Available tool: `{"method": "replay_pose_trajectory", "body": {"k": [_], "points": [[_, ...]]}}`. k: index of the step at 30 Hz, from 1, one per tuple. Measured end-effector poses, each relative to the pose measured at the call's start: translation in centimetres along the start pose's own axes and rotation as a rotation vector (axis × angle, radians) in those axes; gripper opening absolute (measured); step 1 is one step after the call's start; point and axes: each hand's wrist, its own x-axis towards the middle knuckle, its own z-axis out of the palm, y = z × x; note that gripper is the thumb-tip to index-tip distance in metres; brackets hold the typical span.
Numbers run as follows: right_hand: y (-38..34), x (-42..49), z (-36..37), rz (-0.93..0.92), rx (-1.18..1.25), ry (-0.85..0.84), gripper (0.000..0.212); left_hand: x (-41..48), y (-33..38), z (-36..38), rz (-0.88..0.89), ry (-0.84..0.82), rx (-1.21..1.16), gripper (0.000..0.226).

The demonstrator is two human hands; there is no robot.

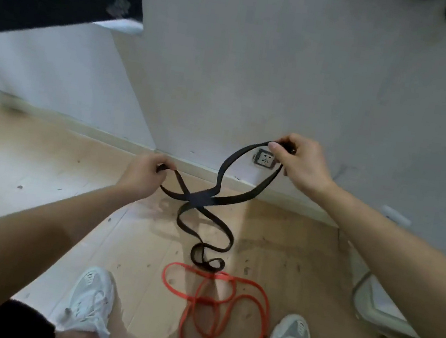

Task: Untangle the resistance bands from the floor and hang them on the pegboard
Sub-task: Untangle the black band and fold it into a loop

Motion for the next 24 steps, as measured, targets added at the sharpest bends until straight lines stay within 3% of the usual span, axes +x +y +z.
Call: {"method": "replay_pose_trajectory", "body": {"k": [5, 9, 16, 21, 24], "points": [[-5.4, 1.4, -2.9, 0.001, 0.211, -0.002, 0.012, 2.6, 4.8, -5.6, 0.065, -0.116, 0.122, 0.018], [-7.8, 1.9, -3.3, -0.015, 0.331, -0.033, 0.014, 2.6, 8.9, -7.6, 0.092, -0.208, -0.086, 0.012], [-7.3, 1.6, -0.3, 0.015, 0.221, -0.157, 0.013, 1.5, 14.8, -5.3, 0.079, -0.309, -0.593, 0.032], [-6.8, 2.3, -0.7, -0.003, 0.264, -0.114, 0.013, 2.5, 16.0, -4.0, 0.113, -0.342, -0.557, 0.021], [-6.3, 2.3, -1.3, -0.03, 0.337, -0.085, 0.006, 2.9, 15.5, -3.5, 0.13, -0.386, -0.496, 0.026]]}}
